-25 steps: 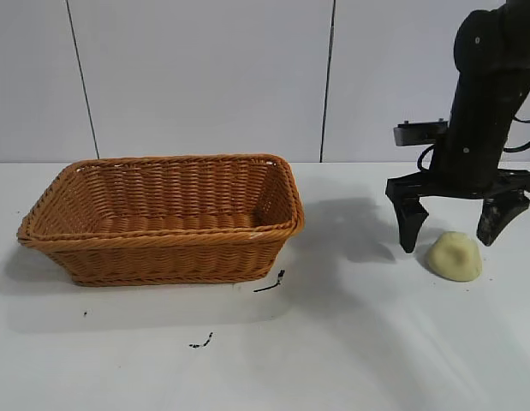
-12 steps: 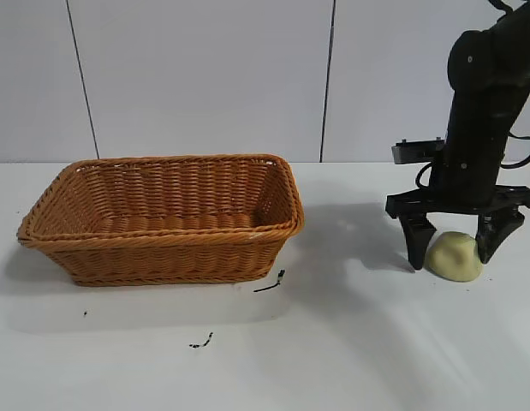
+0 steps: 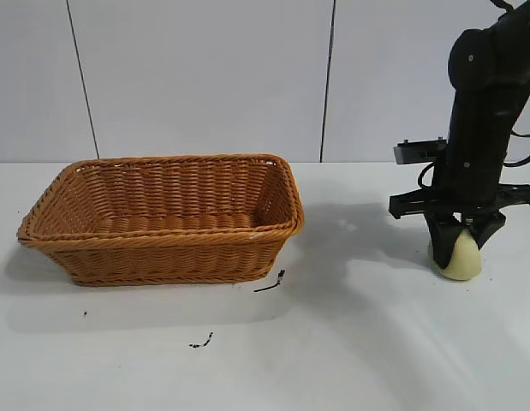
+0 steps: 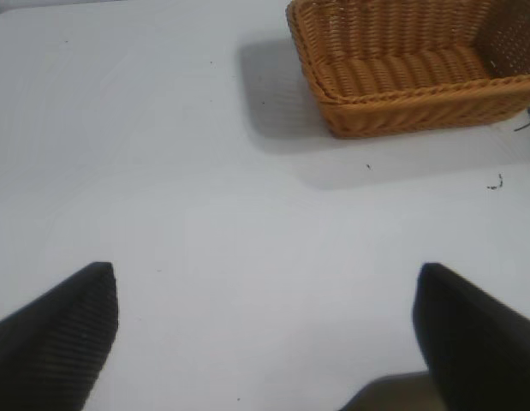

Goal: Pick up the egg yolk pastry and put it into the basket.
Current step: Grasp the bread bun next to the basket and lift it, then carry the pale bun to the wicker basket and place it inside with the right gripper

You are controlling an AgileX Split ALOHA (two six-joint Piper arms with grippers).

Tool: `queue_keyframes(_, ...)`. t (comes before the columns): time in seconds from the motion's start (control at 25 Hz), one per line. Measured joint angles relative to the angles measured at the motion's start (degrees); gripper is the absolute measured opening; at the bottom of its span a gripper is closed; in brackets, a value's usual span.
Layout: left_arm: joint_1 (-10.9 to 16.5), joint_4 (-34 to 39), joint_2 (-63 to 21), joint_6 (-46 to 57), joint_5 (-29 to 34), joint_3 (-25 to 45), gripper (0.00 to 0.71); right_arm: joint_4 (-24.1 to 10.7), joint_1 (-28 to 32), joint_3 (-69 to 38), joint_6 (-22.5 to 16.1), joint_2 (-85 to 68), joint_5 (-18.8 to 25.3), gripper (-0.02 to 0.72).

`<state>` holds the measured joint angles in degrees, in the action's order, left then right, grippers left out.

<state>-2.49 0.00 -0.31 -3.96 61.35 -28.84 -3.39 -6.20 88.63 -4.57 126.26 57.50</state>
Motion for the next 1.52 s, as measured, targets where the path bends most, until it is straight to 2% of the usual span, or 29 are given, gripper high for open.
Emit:
queue_keyframes(0.16,0.00,0.00,0.00,0.00,0.00,0.00,0.696,-0.77,0.00,5.24,0.05,-4.12,4.62,0.197)
queue_keyframes(0.4,0.00,0.00,0.00,0.00,0.00,0.00,0.696,-0.71,-0.07,15.81,0.05,-7.68,8.77,0.197)
queue_keyframes(0.68,0.00,0.00,0.00,0.00,0.00,0.00,0.696,1.37,-0.07,24.93,0.05,-6.88,11.87,0.197)
queue_keyframes(0.8,0.00,0.00,0.00,0.00,0.00,0.00,0.696,3.39,-0.37,29.10,0.05,-5.46,12.01,0.197)
queue_keyframes(0.88,0.00,0.00,0.00,0.00,0.00,0.00,0.696,3.39,-1.54,31.49,0.05,-4.63,12.01,0.197)
queue_keyframes(1.0,0.00,0.00,0.00,0.00,0.00,0.00,0.696,3.75,-5.24,33.45,0.05,-4.02,11.96,0.197)
queue_keyframes(1.24,0.00,0.00,0.00,0.00,0.00,0.00,0.696,4.04,-16.35,33.69,0.05,-3.66,11.82,0.197)
queue_keyframes(1.52,0.00,0.00,0.00,0.00,0.00,0.00,0.696,4.10,-27.77,33.69,0.05,-1.94,7.98,0.197)
